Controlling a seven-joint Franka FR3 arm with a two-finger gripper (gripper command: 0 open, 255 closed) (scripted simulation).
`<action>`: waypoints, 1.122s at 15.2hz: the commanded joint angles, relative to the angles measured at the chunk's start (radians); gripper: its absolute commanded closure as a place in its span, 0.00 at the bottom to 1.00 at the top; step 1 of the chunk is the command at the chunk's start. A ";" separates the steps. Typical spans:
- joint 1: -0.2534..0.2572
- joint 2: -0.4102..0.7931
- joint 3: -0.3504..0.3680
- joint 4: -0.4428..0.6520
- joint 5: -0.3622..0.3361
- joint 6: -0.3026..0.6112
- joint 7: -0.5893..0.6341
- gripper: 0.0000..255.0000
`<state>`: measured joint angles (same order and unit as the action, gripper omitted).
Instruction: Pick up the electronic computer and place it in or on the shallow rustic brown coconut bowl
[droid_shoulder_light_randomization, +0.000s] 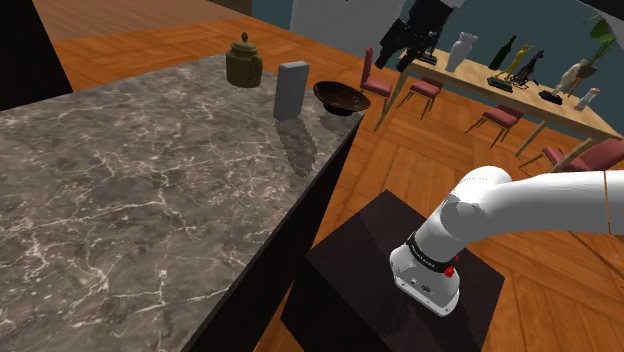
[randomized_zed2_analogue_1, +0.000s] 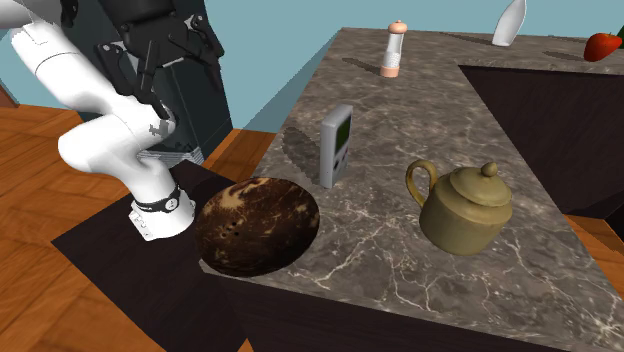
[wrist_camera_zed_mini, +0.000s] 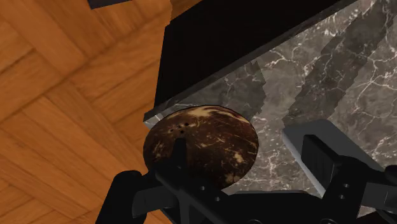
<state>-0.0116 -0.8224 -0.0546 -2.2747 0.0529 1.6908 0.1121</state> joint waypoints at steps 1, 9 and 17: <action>0.000 0.000 0.000 0.000 0.000 0.000 0.000 0.00; -0.110 0.294 0.248 0.241 0.067 -0.035 0.565 0.00; -0.189 0.700 0.411 0.632 0.016 -0.132 1.126 0.00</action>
<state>-0.1953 -0.1804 0.3375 -1.7057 0.0801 1.5795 1.1536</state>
